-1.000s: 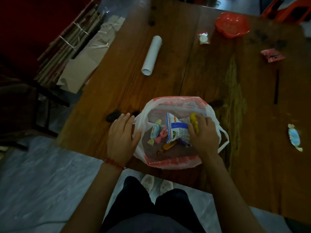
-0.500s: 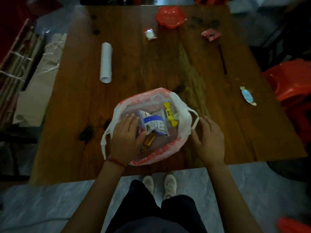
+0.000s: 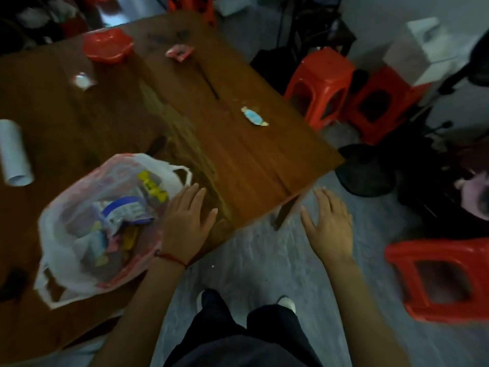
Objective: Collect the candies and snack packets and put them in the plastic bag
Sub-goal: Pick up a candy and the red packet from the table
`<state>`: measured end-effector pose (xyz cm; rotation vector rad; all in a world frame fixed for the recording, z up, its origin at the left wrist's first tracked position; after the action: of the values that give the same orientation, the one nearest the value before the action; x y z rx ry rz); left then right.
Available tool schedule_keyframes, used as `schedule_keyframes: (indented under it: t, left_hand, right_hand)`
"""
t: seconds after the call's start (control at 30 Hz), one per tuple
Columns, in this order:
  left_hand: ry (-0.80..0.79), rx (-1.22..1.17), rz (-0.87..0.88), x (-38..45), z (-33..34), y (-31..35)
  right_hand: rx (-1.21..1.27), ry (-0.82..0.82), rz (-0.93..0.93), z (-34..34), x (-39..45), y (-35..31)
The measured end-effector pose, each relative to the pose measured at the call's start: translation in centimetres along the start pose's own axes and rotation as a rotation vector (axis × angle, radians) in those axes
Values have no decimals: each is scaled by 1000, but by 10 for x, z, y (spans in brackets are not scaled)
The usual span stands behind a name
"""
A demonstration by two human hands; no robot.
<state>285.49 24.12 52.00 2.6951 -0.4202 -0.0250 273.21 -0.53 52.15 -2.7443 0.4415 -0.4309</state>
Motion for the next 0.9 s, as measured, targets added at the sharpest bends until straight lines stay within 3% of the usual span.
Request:
schedule_keyframes:
  t: [0.2, 0.4, 0.63, 0.9]
  left_hand:
    - [-38, -9, 55, 1, 50, 115]
    - [-57, -3, 55, 9, 82, 187]
    - [-31, 15, 0, 46, 98, 205]
    - [22, 14, -130, 116, 101, 195]
  right_hand:
    - [-30, 25, 85, -48, -21, 104]
    - [-46, 46, 100, -78, -13, 180]
    - [-5, 51, 55, -75, 35, 214]
    - [26, -14, -81, -40, 135, 208]
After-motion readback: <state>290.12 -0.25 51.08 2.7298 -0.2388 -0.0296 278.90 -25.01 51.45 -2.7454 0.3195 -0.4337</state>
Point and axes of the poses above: each hand's wrist, its own x-axis towards the middle knuckle, its own z-axis out of the palm, y = z × x, the point moved 8 cm from there along x, towards the middle knuckle, and after that the axes turned 13 degrees about -z, right-handed, at the moved point
